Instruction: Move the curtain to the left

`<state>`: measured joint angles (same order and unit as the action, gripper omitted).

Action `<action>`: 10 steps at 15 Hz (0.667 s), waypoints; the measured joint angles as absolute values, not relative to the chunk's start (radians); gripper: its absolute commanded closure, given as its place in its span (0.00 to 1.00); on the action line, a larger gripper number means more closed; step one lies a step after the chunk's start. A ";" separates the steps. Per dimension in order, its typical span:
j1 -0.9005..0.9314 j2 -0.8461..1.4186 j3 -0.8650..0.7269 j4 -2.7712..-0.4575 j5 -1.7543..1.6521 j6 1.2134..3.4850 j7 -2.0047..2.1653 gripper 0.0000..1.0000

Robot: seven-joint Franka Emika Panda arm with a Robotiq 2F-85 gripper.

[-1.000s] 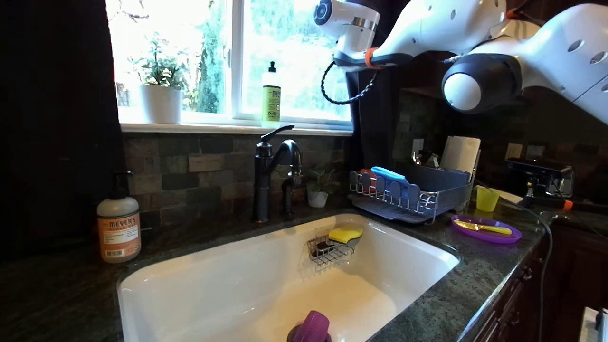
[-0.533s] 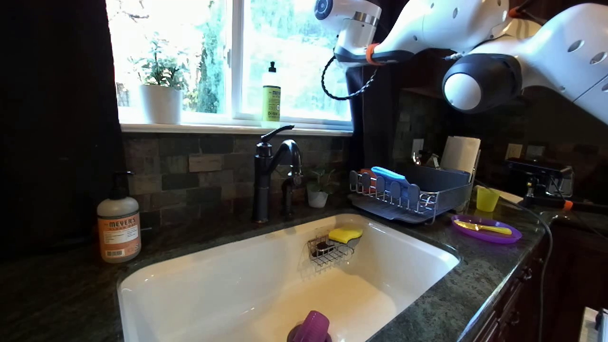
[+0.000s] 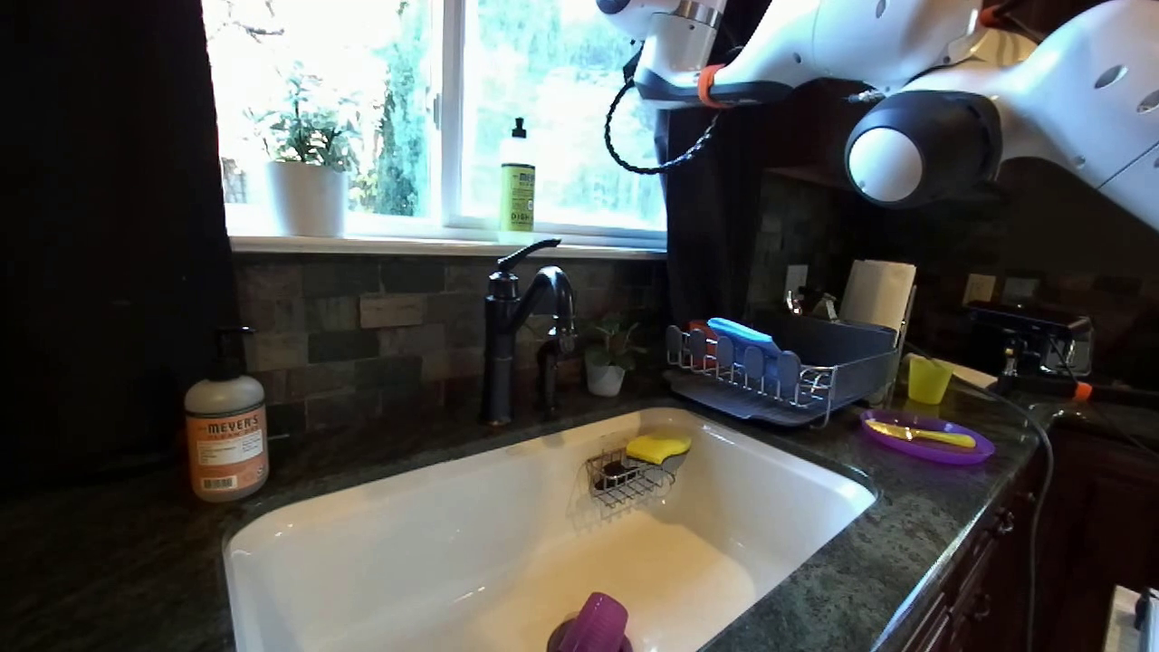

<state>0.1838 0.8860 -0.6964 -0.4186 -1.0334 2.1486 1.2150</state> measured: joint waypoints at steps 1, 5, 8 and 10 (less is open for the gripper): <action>0.187 0.887 -0.684 -0.419 -1.044 2.186 1.206 0.99; 0.197 0.901 -0.627 -0.422 -1.085 2.365 1.116 0.99; 0.203 0.907 -0.617 -0.420 -1.144 2.501 1.103 0.99; 0.211 0.898 -0.623 -0.414 -1.201 2.586 1.130 0.99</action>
<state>0.2106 0.8982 -0.6232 -0.4145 -1.2013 2.5856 1.1301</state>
